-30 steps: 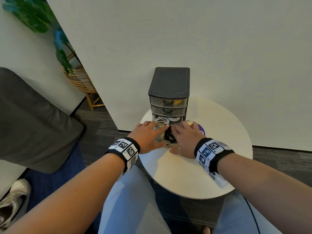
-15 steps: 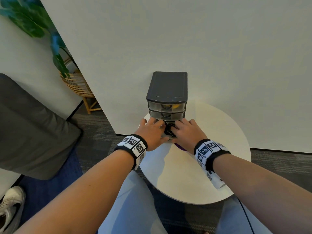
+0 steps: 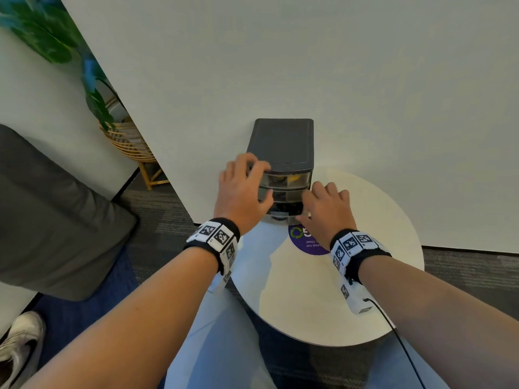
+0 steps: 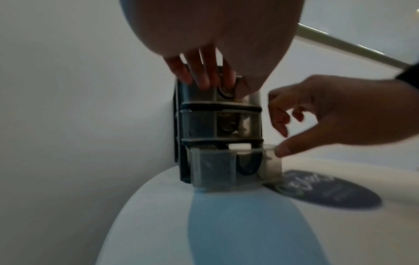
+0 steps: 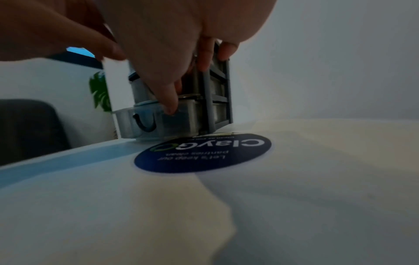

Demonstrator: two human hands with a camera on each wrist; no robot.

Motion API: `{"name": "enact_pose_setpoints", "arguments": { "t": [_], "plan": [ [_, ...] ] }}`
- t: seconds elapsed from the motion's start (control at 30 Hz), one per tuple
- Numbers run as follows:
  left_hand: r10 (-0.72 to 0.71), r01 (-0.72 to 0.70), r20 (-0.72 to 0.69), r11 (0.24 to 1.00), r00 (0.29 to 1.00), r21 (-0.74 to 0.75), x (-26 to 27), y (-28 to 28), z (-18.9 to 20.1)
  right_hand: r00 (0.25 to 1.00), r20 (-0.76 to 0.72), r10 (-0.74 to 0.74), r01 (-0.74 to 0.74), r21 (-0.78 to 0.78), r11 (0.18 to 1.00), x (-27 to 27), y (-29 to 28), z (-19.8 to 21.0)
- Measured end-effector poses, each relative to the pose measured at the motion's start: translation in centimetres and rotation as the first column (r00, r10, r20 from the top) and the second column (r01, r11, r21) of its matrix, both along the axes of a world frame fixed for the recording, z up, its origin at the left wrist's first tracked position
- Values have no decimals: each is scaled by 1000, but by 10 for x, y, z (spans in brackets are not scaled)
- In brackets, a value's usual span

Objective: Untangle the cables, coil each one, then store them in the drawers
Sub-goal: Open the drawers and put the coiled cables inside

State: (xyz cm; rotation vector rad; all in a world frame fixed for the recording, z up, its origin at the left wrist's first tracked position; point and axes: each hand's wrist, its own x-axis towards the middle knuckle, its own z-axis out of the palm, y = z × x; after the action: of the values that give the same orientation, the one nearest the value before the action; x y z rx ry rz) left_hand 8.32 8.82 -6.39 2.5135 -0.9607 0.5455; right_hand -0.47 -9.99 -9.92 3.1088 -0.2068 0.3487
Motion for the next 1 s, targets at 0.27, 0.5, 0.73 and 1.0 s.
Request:
{"name": "enact_pose_setpoints", "arguments": {
  "t": [0.27, 0.5, 0.73, 1.0],
  "plan": [
    [2, 29, -308, 995, 951, 96, 14, -7, -5, 929, -260, -263, 357, 443, 822, 29, -13, 2],
    [12, 17, -288, 995, 958, 98, 15, -6, -5, 959, -242, -148, 256, 518, 816, 31, -11, 4],
    [51, 0, -296, 985, 954, 170, 12, -7, 4, 993, 49, -108, 50, 648, 760, 21, -18, 40],
    [119, -20, -291, 946, 949, 322, 11, -10, 32, 997, -66, 51, -5, 554, 832, 14, -15, 76]
  ]
}}
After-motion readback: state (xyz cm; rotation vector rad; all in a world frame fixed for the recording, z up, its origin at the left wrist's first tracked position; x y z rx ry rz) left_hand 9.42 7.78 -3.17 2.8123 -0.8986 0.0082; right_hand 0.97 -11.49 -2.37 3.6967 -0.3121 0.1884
